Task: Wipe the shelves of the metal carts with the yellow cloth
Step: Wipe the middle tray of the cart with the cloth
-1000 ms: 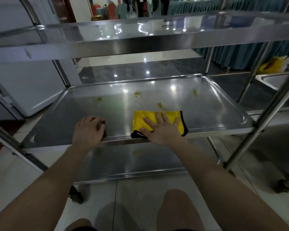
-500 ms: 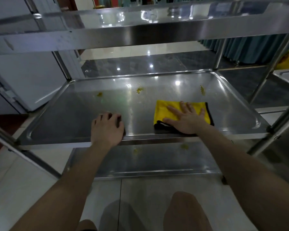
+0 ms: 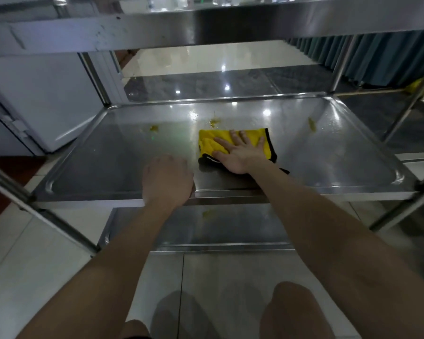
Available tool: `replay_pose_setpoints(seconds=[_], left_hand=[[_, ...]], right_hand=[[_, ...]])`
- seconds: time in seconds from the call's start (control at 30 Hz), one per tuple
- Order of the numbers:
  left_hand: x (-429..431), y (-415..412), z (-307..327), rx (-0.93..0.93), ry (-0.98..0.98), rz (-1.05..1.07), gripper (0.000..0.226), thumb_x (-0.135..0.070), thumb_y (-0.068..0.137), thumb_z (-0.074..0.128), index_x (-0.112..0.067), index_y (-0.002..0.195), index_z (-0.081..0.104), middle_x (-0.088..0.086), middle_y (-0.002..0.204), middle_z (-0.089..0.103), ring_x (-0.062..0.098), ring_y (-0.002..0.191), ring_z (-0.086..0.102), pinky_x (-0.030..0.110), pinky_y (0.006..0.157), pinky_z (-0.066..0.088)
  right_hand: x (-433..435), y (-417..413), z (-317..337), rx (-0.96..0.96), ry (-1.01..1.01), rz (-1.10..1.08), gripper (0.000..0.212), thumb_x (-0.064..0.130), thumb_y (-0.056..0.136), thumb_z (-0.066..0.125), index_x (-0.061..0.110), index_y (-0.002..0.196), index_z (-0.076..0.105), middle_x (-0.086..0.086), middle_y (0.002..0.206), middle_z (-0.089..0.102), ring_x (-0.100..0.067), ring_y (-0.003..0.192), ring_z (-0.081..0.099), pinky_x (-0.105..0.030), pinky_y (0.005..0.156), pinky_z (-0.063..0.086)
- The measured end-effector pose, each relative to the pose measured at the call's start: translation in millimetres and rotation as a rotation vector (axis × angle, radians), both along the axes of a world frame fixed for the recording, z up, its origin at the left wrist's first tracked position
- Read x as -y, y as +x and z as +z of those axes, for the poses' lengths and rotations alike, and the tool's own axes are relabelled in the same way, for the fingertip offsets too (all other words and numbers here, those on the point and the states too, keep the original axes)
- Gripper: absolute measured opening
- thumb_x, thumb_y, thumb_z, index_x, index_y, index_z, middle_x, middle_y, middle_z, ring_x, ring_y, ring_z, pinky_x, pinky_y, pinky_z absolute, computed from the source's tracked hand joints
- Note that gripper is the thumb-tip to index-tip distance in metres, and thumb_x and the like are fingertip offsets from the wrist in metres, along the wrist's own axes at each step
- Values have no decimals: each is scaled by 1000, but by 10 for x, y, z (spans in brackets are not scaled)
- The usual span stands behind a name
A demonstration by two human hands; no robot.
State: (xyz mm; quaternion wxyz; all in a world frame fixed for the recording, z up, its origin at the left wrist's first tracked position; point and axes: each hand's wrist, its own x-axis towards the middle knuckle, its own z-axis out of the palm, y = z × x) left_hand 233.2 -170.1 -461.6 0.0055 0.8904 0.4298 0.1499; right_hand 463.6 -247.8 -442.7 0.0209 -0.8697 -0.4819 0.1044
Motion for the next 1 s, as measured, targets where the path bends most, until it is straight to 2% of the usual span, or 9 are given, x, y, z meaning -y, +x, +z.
replay_pose_setpoints(seconds=[0.1,0.27,0.4,0.53,0.67,0.77,0.87,1.0], left_hand=[[13,-16,55,0,-34,2,52,-56,98,37,-37,137,64,4,144,59,32,134,49,50,112,38],[50,4,135,-69,-45,-4,49,-55,101,41,-34,139,62,6,144,59,32,134,51,51,112,40],[125,218,241,-113,-57,-1,54,-54,100,38,-22,135,64,12,140,61,34,132,54,50,109,42],[499,722,275,-56,-138,-132,55,-54,104,41,-32,154,52,14,151,54,38,140,48,53,114,40],[609,837,150,-59,-46,-153,45,-57,102,44,-33,134,63,12,135,58,38,126,53,51,107,44],[552,829,92,-61,-34,-164,46,-60,101,45,-36,137,61,10,138,57,37,130,52,52,111,42],[576,852,69,-49,-6,-164,46,-59,101,46,-36,138,61,10,139,57,37,131,51,52,111,41],[628,871,64,-28,25,-159,44,-56,100,48,-33,135,63,11,136,58,37,127,53,52,108,42]], right_hand=[[416,245,-49,-4,21,-14,73,86,93,12,64,162,0,10,179,-12,-21,165,-14,-75,120,-14],[1360,786,-127,-22,26,-147,83,97,79,7,70,157,-4,12,179,-12,-19,165,-14,-75,121,-12],[1534,741,-133,17,58,-197,89,101,77,5,67,159,-2,11,179,-9,-21,165,-12,-76,120,-14],[1501,636,-75,15,55,-169,84,97,85,10,64,162,-2,8,179,-10,-24,166,-11,-77,120,-14],[1726,797,-91,-9,84,-10,81,97,84,13,69,159,2,15,179,-6,-17,165,-11,-70,125,-12],[2032,1140,-74,-44,119,63,77,96,85,22,72,157,9,22,177,3,-9,165,-4,-61,129,-8],[2169,1539,-48,-15,81,-67,79,98,85,22,71,157,7,20,178,3,-10,165,-4,-62,129,-7],[1866,1797,-1,14,38,-291,89,99,81,14,62,162,7,9,180,-3,-21,166,-7,-72,124,-11]])
